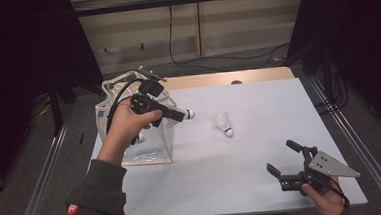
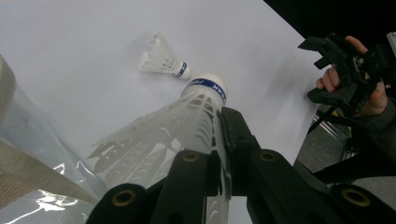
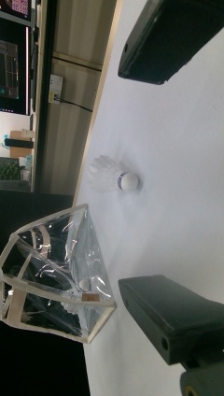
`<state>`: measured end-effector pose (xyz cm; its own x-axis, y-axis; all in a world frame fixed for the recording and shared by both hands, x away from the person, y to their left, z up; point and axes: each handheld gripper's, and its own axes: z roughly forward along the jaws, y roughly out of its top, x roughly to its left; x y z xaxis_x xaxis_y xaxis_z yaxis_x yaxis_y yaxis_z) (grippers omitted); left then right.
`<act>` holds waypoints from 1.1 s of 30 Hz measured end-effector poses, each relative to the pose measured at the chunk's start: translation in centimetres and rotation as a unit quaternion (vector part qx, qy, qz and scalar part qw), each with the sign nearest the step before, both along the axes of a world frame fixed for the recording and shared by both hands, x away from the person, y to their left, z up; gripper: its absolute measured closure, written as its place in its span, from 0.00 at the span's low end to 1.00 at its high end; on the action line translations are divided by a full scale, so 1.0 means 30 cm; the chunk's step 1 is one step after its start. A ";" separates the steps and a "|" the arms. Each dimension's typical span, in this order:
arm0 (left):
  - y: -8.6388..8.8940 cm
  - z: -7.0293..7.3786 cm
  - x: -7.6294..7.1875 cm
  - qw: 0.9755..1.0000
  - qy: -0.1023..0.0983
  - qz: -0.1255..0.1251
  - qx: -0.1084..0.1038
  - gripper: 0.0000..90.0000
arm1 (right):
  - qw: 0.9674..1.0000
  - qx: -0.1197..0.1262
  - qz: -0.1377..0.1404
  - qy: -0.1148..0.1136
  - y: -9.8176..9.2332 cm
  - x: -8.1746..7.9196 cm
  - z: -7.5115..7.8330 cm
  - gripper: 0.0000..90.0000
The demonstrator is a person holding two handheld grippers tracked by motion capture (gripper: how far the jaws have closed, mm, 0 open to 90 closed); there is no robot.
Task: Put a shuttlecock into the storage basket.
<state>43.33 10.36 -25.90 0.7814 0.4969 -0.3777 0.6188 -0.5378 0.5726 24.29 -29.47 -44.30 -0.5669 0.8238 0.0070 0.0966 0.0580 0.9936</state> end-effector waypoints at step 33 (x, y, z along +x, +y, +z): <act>0.009 0.089 0.033 1.000 -0.015 0.019 0.004 0.98 | 1.000 0.000 0.002 -0.001 -0.002 0.001 0.000 0.01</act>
